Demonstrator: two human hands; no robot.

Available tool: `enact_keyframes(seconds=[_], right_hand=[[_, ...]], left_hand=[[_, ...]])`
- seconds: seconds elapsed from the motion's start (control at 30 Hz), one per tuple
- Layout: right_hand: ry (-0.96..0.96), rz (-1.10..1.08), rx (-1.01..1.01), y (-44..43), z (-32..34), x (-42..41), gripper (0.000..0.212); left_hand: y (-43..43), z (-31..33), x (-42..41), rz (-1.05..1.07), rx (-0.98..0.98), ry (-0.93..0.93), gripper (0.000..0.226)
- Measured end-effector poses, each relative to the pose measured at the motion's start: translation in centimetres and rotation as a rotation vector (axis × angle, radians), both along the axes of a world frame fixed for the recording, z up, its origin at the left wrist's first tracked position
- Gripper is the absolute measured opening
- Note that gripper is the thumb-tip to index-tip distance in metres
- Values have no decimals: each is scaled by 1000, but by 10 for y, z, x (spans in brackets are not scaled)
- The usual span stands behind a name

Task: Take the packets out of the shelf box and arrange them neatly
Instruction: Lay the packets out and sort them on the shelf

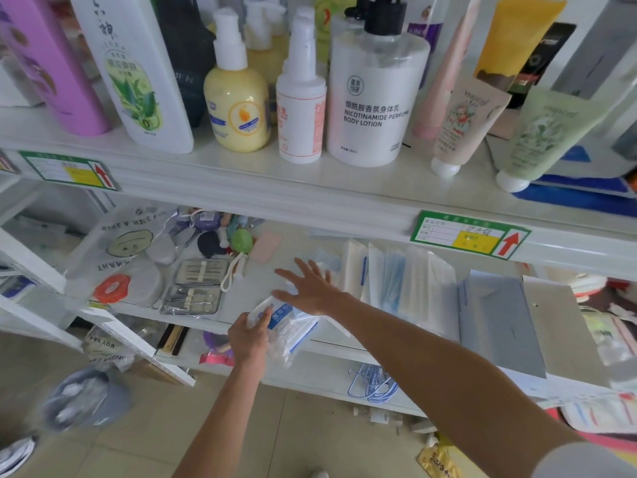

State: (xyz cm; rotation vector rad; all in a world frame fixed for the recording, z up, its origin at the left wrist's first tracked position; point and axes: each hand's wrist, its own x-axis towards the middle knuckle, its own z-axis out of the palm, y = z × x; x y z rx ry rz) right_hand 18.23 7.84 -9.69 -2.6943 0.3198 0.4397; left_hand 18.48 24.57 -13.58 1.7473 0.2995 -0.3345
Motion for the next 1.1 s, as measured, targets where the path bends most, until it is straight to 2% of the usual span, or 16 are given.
enact_keyframes(seconds=[0.17, 0.33, 0.4, 0.57, 0.7, 0.8, 0.9, 1.0, 1.1], right_hand=[[-34, 39, -89, -7, -7, -17, 54], [-83, 76, -163, -23, -9, -29, 54], [-30, 58, -204, -26, -10, -31, 60], [36, 75, -273, -13, -7, -15, 92], [50, 160, -231, 0, -4, -1, 100], [120, 90, -103, 8, -5, 4, 112], [169, 105, -143, 14, -7, 4, 124], [160, 162, -264, 9, -9, -1, 103], [174, 146, -335, -4, -8, -11, 85]], left_hand=[[1, -2, 4, 39, 27, -17, 45], [12, -3, 3, 113, 37, 52, 47], [19, -5, 5, 126, 42, 89, 57], [27, 1, 2, 212, -48, 126, 63], [42, 0, 3, 288, -46, 124, 56], [54, 0, 0, 366, -72, 84, 58], [56, -1, -7, 388, -102, 42, 49], [48, 5, -14, 387, -110, 7, 41], [37, 9, -16, 348, -107, -12, 47]])
